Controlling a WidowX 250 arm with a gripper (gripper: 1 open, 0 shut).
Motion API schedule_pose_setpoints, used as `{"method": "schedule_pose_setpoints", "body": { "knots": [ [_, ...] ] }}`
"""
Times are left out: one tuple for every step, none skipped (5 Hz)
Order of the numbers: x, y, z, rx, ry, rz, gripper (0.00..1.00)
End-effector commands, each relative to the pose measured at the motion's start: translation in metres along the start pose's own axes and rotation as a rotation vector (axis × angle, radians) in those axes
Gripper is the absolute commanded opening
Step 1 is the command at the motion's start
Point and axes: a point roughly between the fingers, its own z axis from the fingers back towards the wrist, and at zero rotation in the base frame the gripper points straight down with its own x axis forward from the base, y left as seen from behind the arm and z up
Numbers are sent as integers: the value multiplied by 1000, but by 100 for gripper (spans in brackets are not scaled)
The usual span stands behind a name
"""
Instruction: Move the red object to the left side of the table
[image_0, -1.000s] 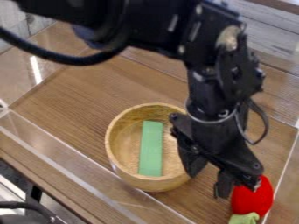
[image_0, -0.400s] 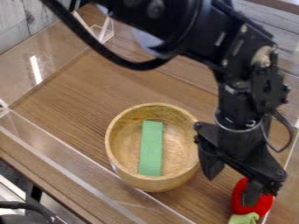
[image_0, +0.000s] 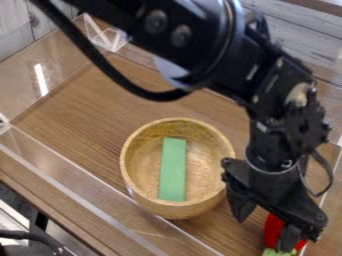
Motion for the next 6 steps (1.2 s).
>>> {"method": "schedule_pose_setpoints", "body": {
  "knots": [
    [4, -2, -4, -8, -23, -4, 100],
    [10, -15, 2, 0, -36, 52, 100],
    [14, -18, 10, 1, -47, 100, 100],
    [14, -20, 14, -4, -57, 144, 100],
    [23, -16, 3, -13, -62, 156, 100],
    [28, -10, -6, -14, -57, 173, 100]
  ]
}}
